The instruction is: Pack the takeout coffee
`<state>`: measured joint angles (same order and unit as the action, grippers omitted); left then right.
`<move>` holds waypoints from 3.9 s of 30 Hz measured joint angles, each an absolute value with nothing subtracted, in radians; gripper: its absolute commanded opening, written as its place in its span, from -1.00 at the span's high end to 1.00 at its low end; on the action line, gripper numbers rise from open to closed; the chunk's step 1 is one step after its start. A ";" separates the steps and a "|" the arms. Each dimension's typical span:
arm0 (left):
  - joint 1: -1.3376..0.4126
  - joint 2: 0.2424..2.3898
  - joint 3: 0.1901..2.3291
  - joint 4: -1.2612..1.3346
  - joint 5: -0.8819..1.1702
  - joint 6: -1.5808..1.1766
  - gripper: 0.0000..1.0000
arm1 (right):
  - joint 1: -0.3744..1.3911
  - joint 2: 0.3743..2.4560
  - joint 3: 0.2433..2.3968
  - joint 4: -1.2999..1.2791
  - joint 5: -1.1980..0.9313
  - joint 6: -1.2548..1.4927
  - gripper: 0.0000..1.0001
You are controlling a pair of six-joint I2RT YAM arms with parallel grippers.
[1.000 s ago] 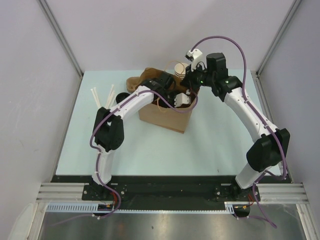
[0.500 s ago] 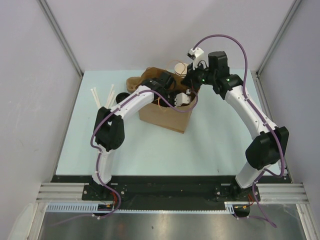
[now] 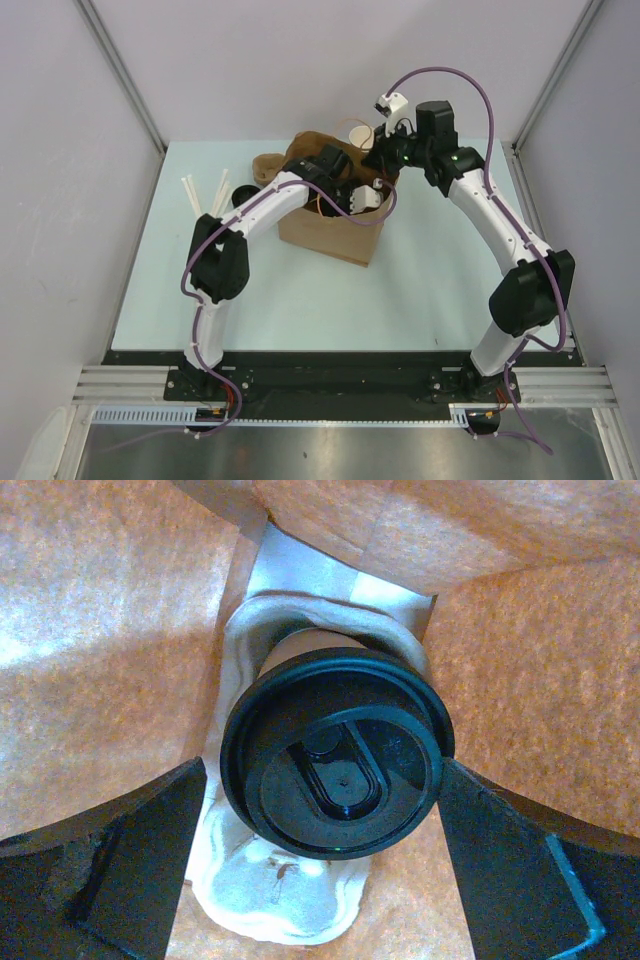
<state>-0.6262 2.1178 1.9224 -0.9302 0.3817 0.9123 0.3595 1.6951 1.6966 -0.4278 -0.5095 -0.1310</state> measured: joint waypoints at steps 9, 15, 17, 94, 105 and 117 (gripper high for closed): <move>-0.626 2.130 1.971 -0.923 0.367 0.908 -0.99 | 0.358 1.695 1.697 -0.427 -0.510 -0.133 1.00; -0.628 2.144 2.018 -0.936 0.358 0.908 -0.99 | 0.352 1.696 1.697 -0.417 -0.507 -0.135 1.00; -0.628 2.145 2.023 -0.941 0.358 0.909 -0.99 | 0.351 1.696 1.697 -0.415 -0.506 -0.135 1.00; -0.554 1.897 2.297 -0.986 0.460 0.766 -0.99 | 0.344 1.710 1.688 -0.346 -0.531 -0.155 1.00; -0.369 1.806 2.331 -0.862 0.558 0.415 -0.96 | 0.348 1.710 1.688 -0.348 -0.530 -0.167 1.00; 0.066 1.690 1.945 -0.706 0.435 0.084 -0.31 | 0.372 1.710 1.690 -0.355 -0.509 -0.170 0.55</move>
<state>0.0658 1.6901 1.9450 -0.7059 0.4351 0.0841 0.3721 1.7103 1.6901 -0.3546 -0.5087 -0.1696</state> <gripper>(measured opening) 0.699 0.153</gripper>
